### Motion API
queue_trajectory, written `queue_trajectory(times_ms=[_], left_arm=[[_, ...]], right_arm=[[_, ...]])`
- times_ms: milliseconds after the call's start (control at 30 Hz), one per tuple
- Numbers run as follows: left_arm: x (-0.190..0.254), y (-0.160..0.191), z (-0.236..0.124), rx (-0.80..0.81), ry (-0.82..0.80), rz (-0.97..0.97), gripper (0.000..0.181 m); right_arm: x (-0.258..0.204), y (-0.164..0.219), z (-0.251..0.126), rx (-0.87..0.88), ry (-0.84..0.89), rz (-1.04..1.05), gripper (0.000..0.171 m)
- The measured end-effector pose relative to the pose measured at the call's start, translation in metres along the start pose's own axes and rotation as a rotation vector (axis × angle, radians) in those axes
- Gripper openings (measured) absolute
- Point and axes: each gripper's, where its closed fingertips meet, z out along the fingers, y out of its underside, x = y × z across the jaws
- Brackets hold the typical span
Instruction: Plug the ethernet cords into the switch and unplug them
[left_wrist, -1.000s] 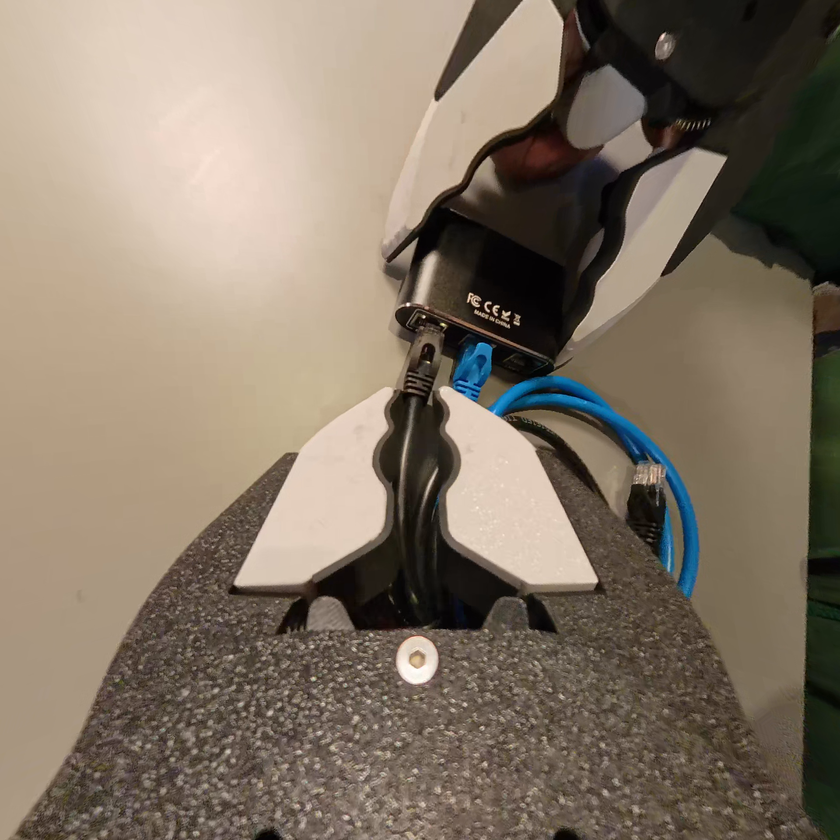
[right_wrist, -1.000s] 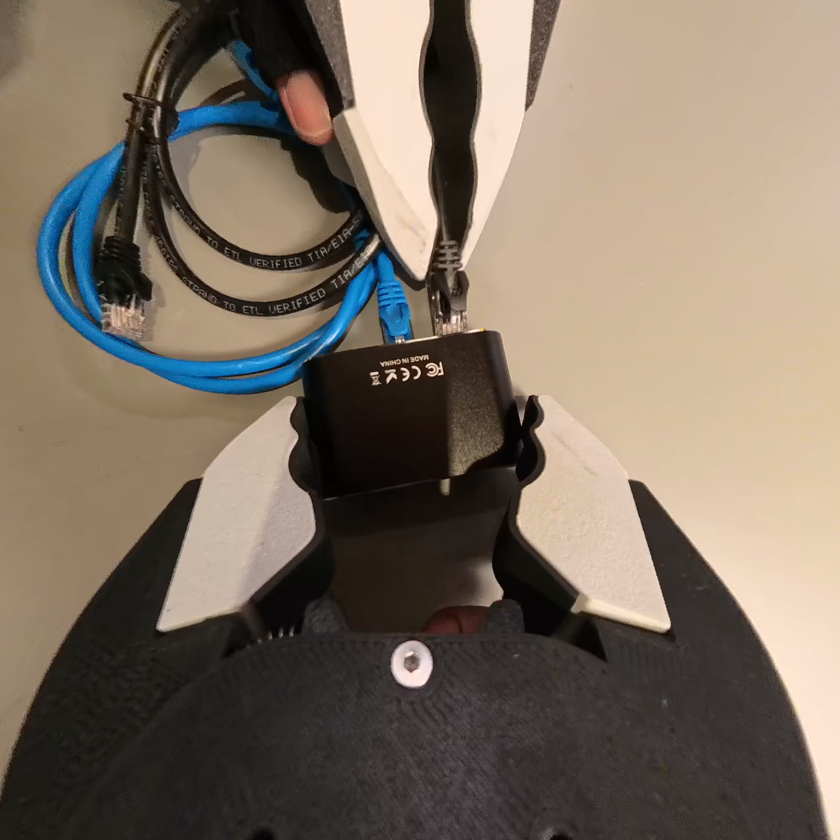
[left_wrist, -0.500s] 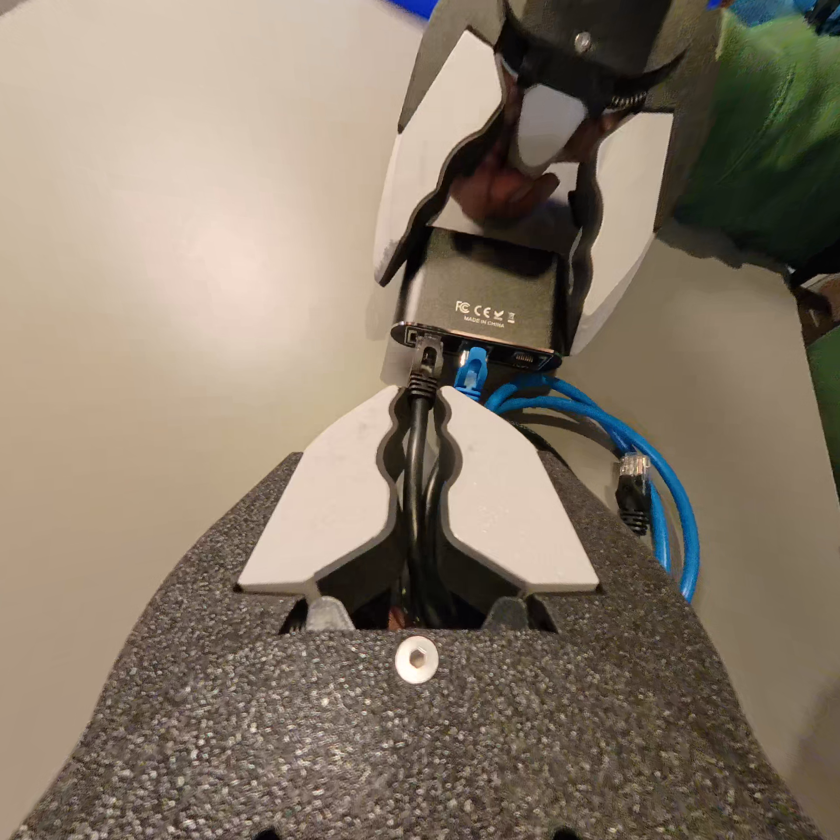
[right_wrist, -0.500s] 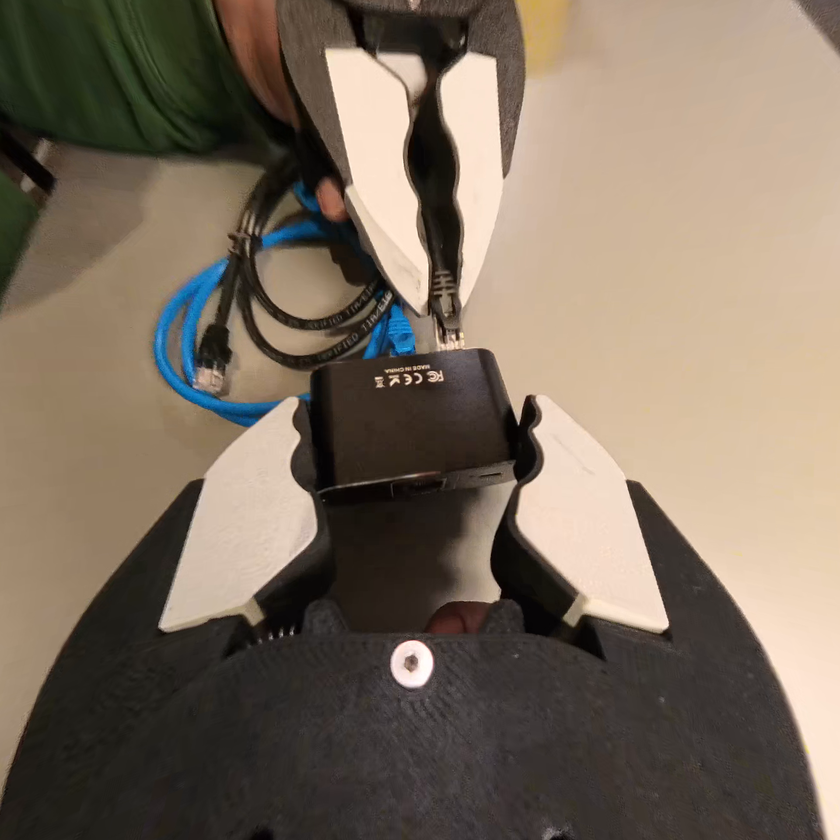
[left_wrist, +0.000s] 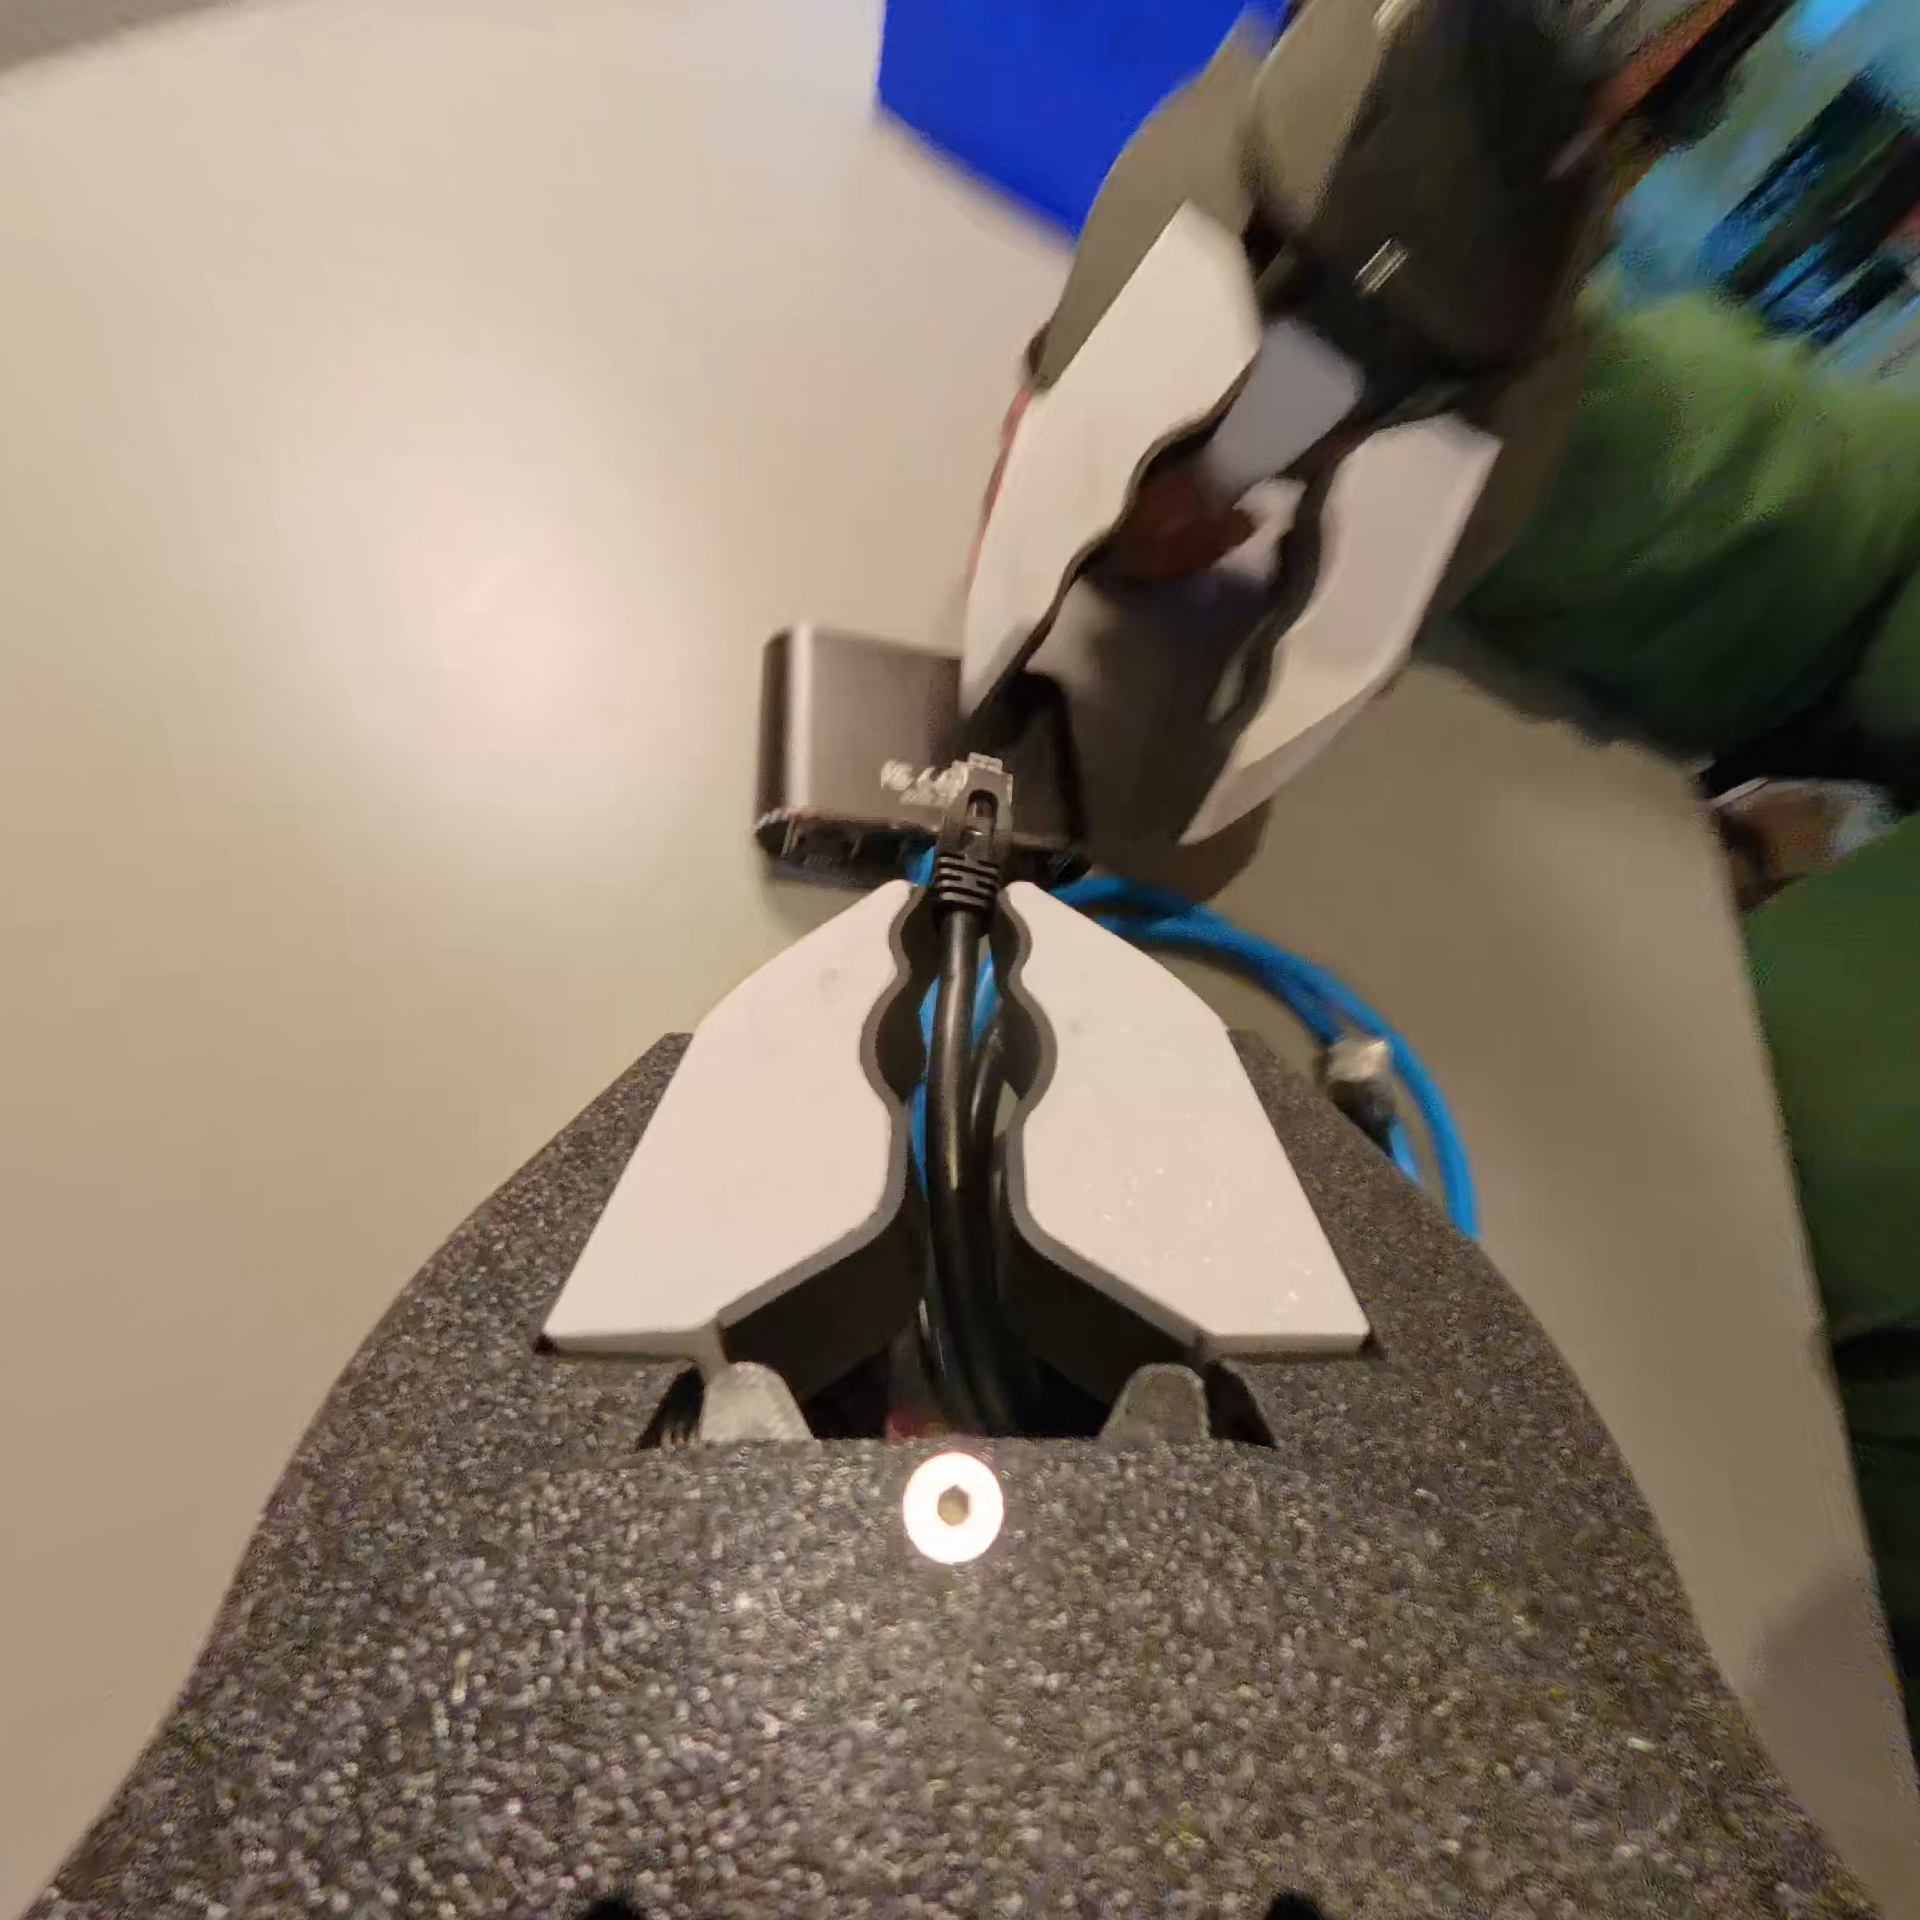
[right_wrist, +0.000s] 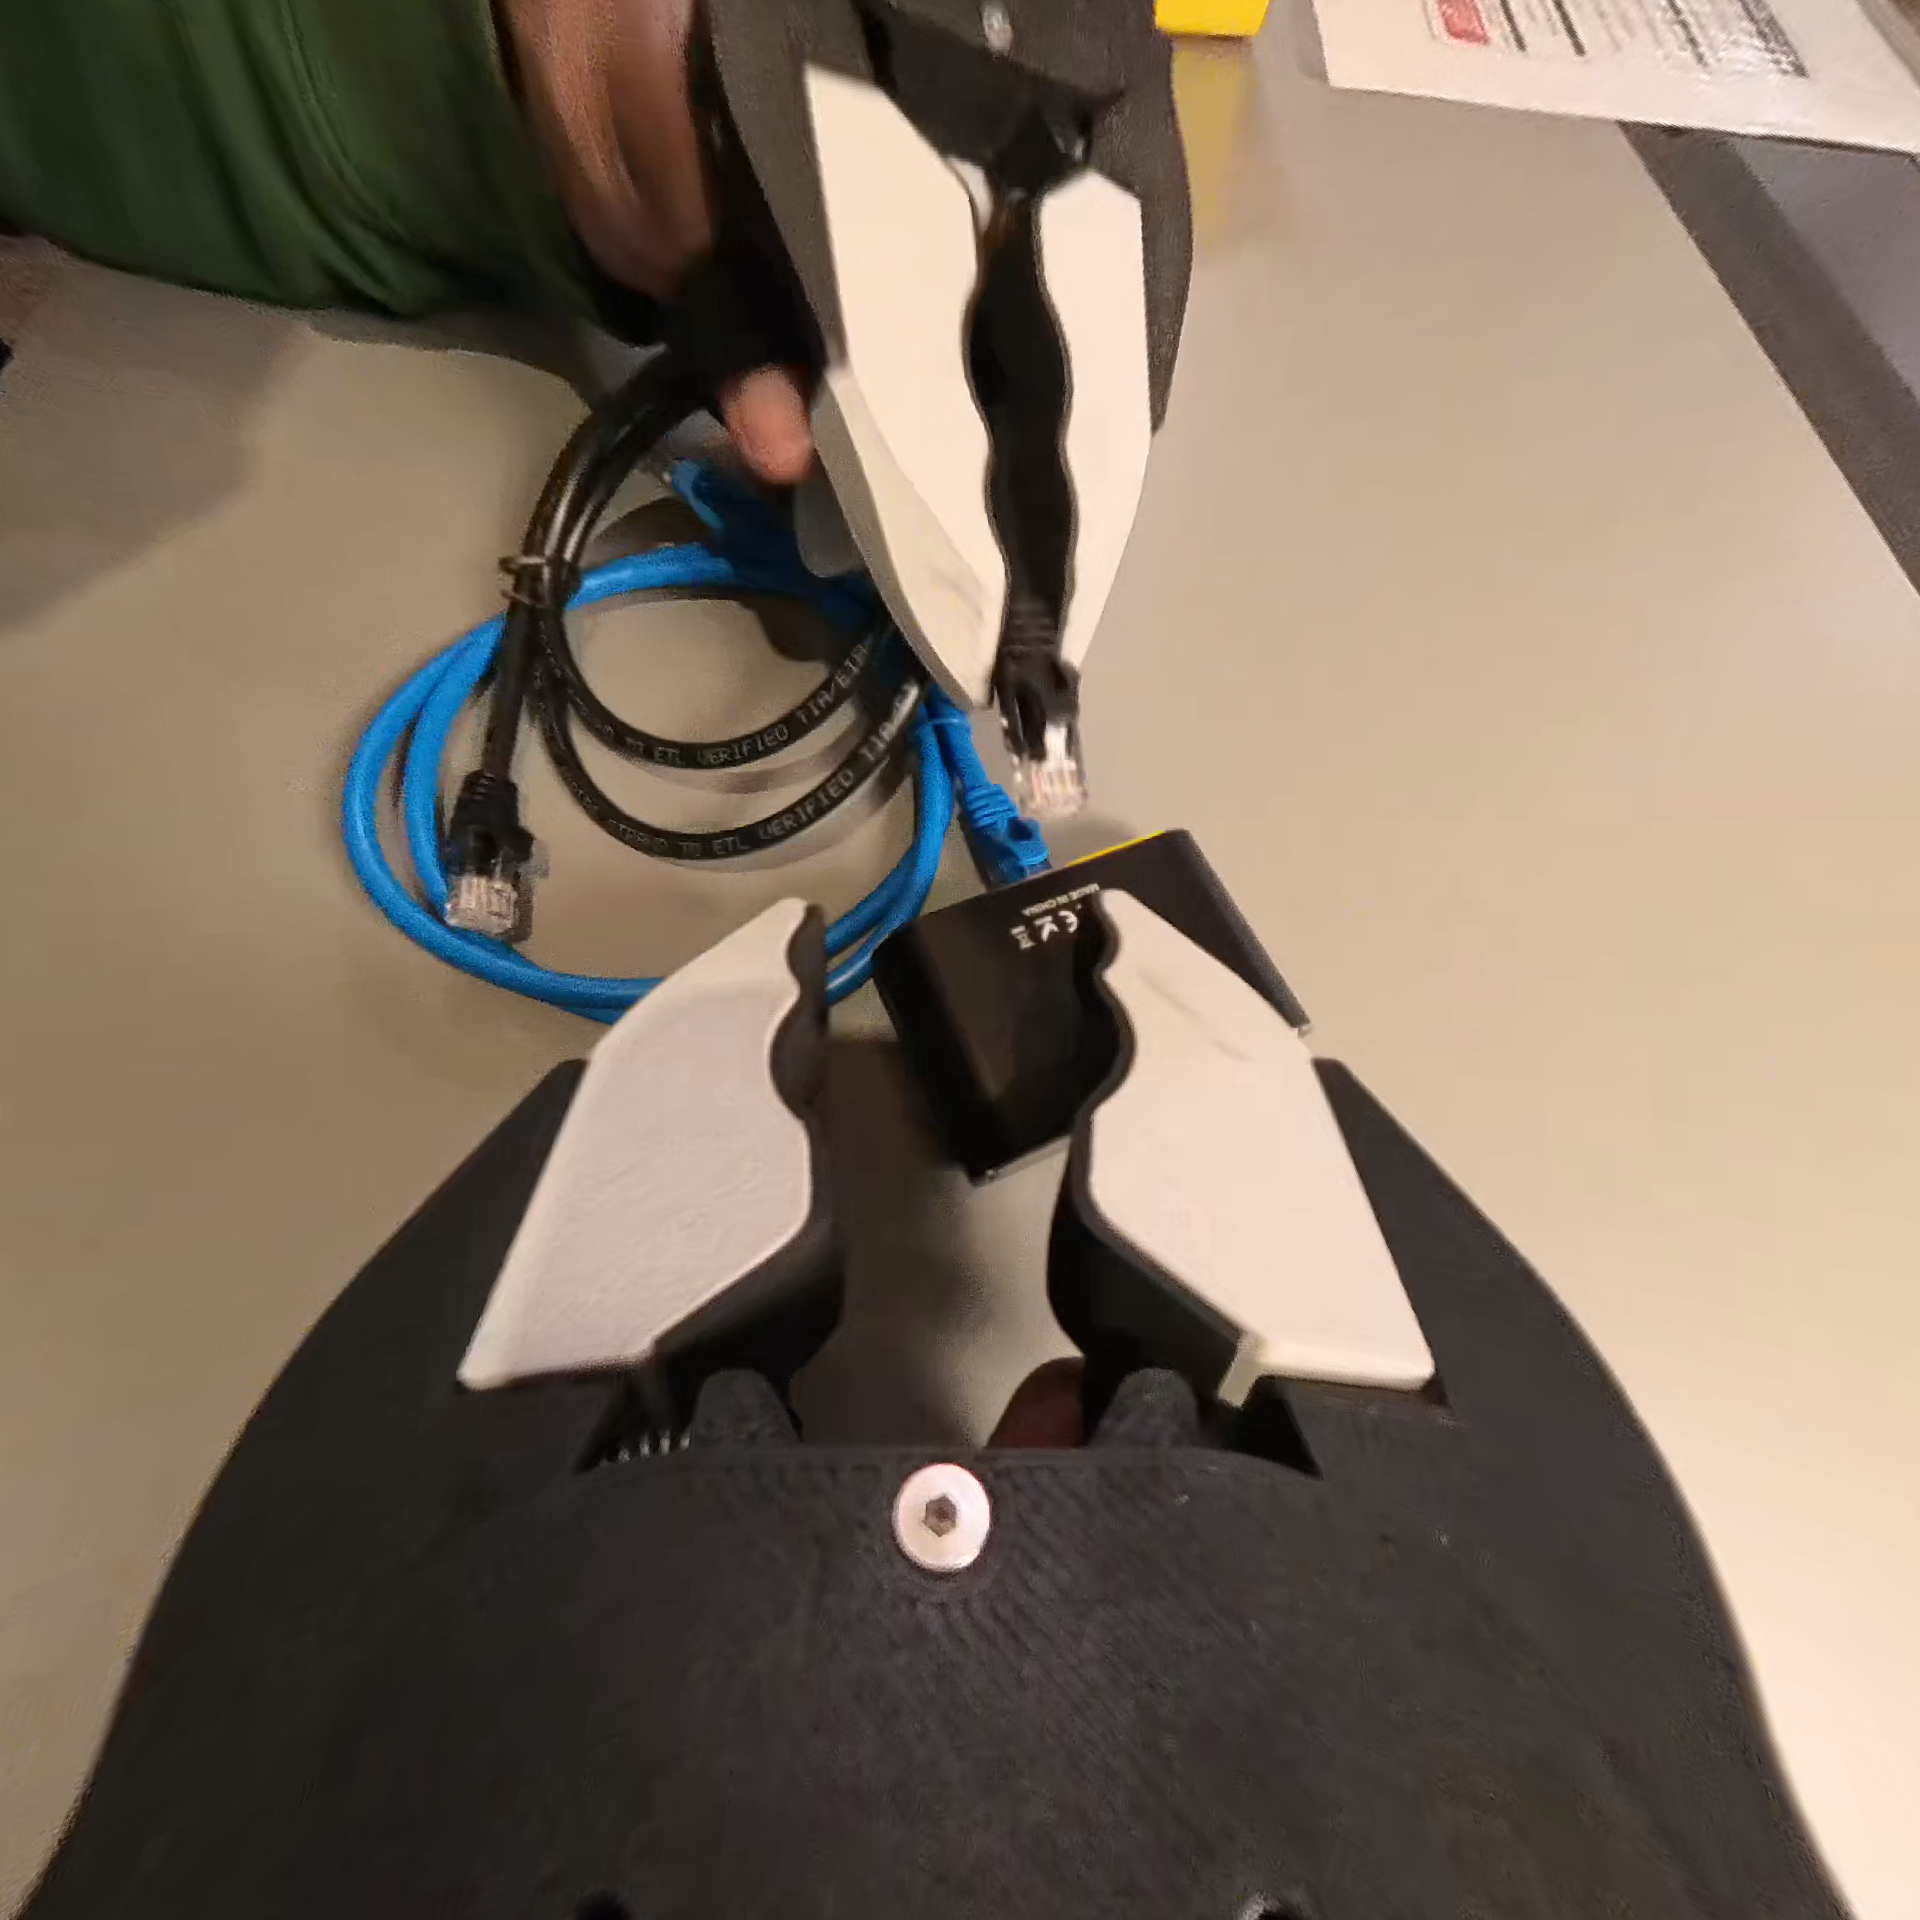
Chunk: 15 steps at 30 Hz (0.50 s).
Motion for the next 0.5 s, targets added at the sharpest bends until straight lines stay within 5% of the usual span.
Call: queue_trajectory(times_ms=[333, 500], left_arm=[[-0.020, 0.014, -0.006, -0.078, -0.090, -0.037, 0.011], [-0.025, 0.016, -0.007, -0.086, -0.101, -0.072, 0.011]], right_arm=[[0.037, 0.029, -0.011, -0.088, -0.031, 0.036, 0.108], [0.032, 0.031, 0.013, -0.269, -0.163, -0.096, 0.119]])
